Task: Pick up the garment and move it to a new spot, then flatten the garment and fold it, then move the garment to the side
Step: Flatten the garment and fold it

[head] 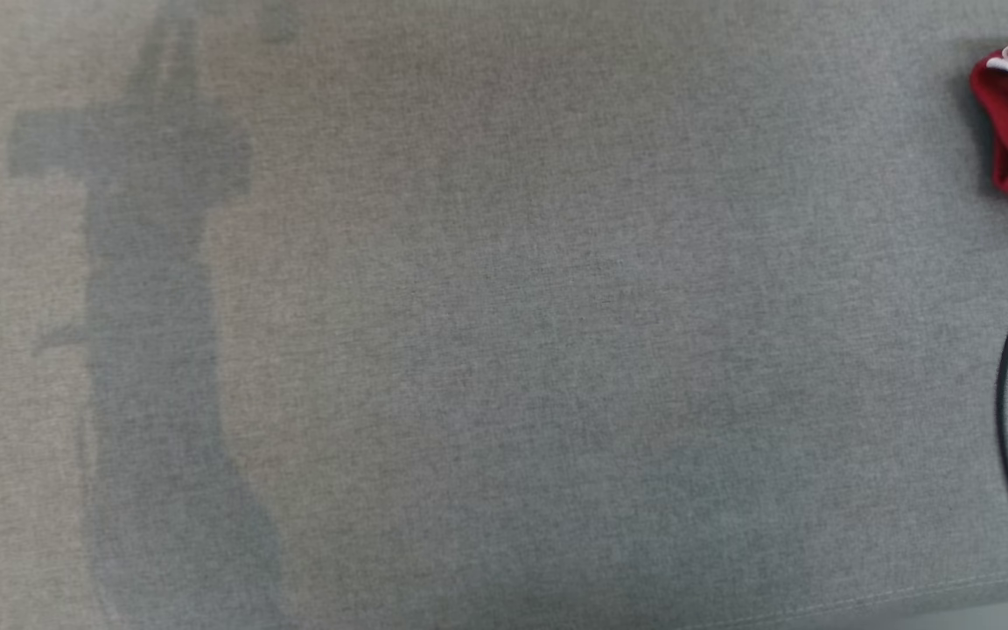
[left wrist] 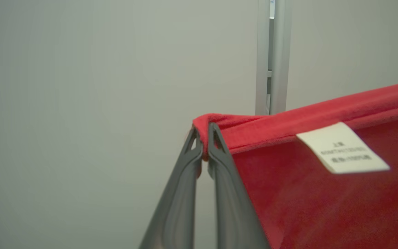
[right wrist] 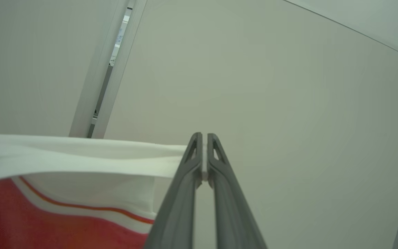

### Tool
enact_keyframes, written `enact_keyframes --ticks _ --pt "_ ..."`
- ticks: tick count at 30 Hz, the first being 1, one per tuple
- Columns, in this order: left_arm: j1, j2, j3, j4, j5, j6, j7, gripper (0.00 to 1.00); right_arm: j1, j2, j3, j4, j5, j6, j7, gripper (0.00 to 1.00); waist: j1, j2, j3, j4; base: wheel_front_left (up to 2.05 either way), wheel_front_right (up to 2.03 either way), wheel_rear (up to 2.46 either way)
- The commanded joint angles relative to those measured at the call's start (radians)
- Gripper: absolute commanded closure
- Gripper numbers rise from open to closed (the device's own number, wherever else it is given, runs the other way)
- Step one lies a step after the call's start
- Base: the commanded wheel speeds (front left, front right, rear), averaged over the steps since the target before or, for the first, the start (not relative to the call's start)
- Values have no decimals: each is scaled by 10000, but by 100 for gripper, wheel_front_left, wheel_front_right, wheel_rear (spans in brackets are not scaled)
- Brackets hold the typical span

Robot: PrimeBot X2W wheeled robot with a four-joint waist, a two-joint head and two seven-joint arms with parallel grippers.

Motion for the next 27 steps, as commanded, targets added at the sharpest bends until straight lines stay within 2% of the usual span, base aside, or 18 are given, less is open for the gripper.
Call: enact_keyframes --ticks 1,4,10,17,21,27 --pt "609 24 156 260 -107 18 -64 100 662 -95 -182 -99 163 -47 -32 100 -1 0 233 -109 0 0 0" --pt "1672 -191 524 119 -212 -1 -84 100 1943 39 -153 -526 557 -49 -40 100 -1 0 154 -131 0 0 0" --pt "5229 -1221 1553 -293 -387 -26 -79 100 5831 392 85 -1515 1846 -49 -44 100 -1 0 -399 -173 0 0 0" --pt "8513 -2350 1831 -527 -65 -40 -81 100 9807 802 673 -2051 2800 -44 -46 100 -1 0 -1263 -229 0 0 0" --pt "9655 -2728 2068 -779 129 -42 -81 100 11281 935 475 -2115 3153 -44 -45 100 -1 0 -1792 -218 0 0 0" --pt "11159 -3007 2267 -1013 320 -42 -66 100 12861 1119 39 -2145 3372 -46 -45 100 -1 0 -2593 -214 0 0 0"
